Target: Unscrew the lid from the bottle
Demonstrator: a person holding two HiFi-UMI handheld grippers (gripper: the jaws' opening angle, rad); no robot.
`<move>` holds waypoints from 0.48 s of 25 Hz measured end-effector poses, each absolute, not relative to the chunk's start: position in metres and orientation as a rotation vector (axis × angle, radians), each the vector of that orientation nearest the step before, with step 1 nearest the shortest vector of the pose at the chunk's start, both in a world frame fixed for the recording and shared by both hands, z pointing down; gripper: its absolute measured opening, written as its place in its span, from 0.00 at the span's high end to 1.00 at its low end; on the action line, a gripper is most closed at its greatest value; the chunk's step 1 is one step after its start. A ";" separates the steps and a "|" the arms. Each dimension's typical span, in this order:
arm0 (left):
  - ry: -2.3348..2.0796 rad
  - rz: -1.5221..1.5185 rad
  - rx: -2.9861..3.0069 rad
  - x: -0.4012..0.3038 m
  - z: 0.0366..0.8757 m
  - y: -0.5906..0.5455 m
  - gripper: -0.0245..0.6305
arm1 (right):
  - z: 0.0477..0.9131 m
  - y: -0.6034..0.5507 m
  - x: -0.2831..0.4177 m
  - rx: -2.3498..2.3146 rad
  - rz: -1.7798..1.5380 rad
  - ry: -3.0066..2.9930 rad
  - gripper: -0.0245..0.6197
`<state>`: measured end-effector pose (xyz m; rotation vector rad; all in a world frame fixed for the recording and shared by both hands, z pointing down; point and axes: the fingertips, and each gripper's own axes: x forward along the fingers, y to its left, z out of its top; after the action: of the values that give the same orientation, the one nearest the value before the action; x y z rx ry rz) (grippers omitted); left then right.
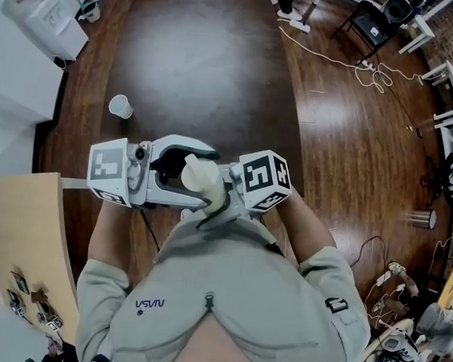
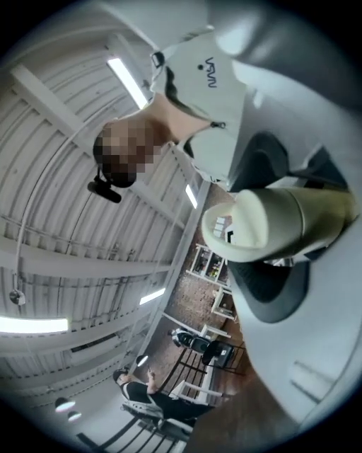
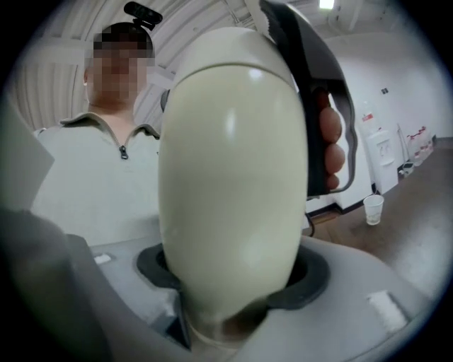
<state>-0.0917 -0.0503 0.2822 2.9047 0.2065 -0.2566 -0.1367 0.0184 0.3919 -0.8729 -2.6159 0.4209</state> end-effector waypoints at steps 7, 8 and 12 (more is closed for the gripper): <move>-0.205 -0.179 3.044 -0.091 0.286 -0.082 0.52 | 0.409 -0.048 -0.154 -0.238 0.186 -2.726 0.50; -0.283 -0.165 3.065 -0.090 0.286 -0.086 0.52 | 0.411 -0.060 -0.155 -0.124 0.151 -2.732 0.50; -0.609 -0.130 3.106 -0.088 0.288 -0.104 0.52 | 0.414 -0.102 -0.156 0.312 0.050 -2.726 0.50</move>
<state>-0.0879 -0.1038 0.2882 3.1057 -0.6095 -0.1295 -0.1555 -0.1019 0.4138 0.3124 -2.7259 0.0502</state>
